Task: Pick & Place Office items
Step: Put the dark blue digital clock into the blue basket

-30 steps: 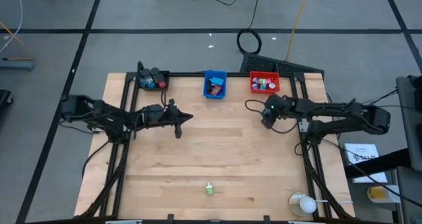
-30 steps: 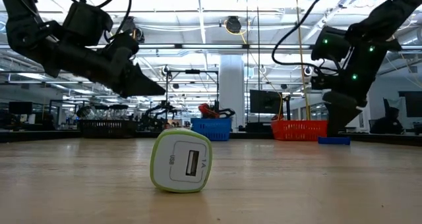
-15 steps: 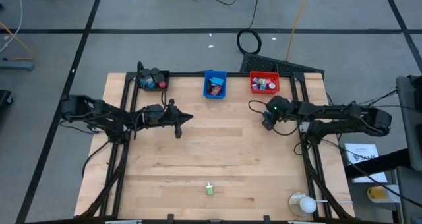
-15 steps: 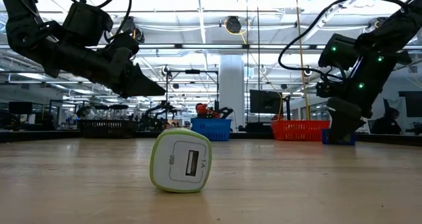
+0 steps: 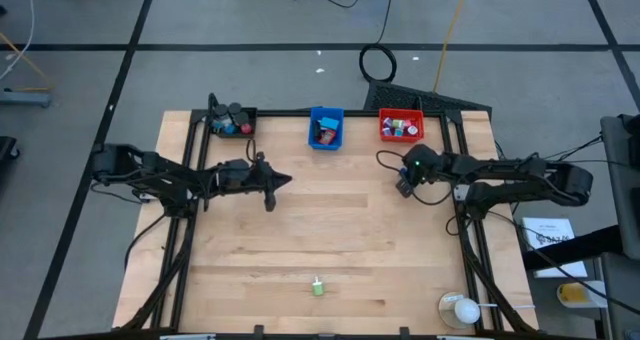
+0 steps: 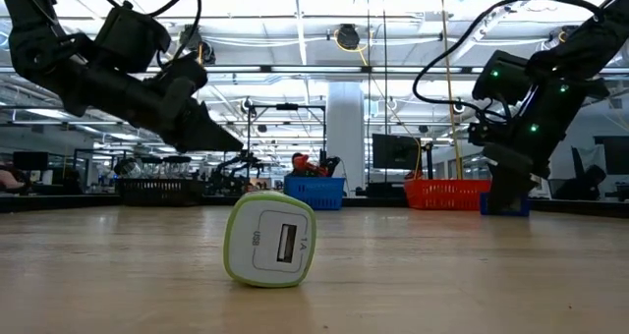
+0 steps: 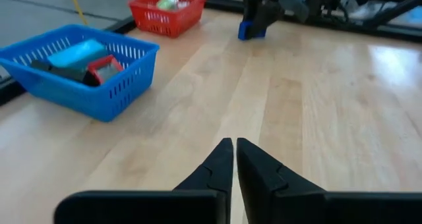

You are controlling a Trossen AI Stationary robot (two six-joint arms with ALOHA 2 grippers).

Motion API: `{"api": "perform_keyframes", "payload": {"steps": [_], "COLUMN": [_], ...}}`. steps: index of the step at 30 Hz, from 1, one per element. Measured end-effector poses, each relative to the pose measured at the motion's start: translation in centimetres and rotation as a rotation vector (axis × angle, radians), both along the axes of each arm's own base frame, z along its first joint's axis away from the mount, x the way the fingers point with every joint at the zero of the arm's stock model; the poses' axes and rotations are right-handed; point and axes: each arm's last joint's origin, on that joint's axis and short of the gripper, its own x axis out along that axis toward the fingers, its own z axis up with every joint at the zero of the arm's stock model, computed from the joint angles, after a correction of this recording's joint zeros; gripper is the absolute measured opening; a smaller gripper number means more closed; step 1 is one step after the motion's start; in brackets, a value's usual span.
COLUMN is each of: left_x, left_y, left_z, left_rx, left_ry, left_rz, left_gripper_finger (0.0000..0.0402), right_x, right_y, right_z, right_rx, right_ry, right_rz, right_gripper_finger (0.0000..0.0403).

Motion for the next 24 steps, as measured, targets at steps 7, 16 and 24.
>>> {"api": "perform_keyframes", "payload": {"steps": [7, 16, 24], "left_x": [-0.2, -0.1, 0.0], "left_y": [0.0, -0.6, -0.9], "left_z": [-0.5, -0.5, -0.5], "left_rx": [-0.01, -0.002, 0.0], "left_ry": [0.059, 0.057, 0.057], "left_rz": [0.0, -0.026, -0.042], "left_gripper_finger": [0.0026, 0.0004, 0.0029], "right_x": [1.1, 1.7, 1.2], "right_y": [0.1, 0.4, 0.6], "right_z": [1.2, 2.0, 1.6], "right_rx": [0.002, 0.025, 0.051], "right_ry": [-0.053, -0.066, -0.012], "right_rz": [0.027, 0.002, -0.055], "right_gripper_finger": [0.0051, 0.0149, 0.0212]}}
